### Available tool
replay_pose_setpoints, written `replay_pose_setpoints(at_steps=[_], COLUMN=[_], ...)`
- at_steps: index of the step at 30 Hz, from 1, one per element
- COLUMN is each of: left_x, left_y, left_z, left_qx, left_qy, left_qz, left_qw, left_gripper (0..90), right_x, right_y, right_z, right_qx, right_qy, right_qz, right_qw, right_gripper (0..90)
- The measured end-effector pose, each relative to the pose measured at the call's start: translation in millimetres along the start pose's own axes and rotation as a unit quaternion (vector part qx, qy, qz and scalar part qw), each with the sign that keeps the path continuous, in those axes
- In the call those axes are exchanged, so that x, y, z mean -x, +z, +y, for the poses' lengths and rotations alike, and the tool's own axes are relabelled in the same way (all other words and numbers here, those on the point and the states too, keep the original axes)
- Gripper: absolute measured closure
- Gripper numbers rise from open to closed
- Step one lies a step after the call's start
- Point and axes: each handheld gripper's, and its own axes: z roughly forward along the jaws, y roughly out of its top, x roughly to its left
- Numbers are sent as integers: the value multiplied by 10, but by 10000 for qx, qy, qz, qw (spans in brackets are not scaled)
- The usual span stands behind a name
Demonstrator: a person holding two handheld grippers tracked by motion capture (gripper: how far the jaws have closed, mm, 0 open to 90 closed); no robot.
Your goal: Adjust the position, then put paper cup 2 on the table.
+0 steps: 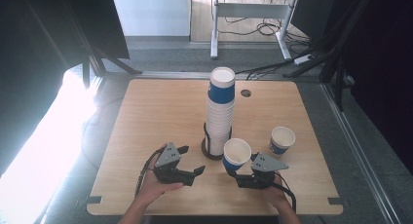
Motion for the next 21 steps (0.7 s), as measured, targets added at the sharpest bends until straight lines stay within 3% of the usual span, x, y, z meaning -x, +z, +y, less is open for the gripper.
replay_pose_setpoints(at_steps=[8,21], left_x=[-17,-46], left_y=[13,20], left_z=[-16,-35], left_qx=[-77,-146], left_qy=[20,-56], left_qz=[125,212], left_qw=[9999,9997], left_gripper=[113,127], right_x=[112,251], right_y=[-55,-33], right_z=[-47,-136], right_qx=[-15,-280], right_qy=[141,372], right_qz=[-342,-865], right_qw=[9993,9952], right_gripper=[278,278])
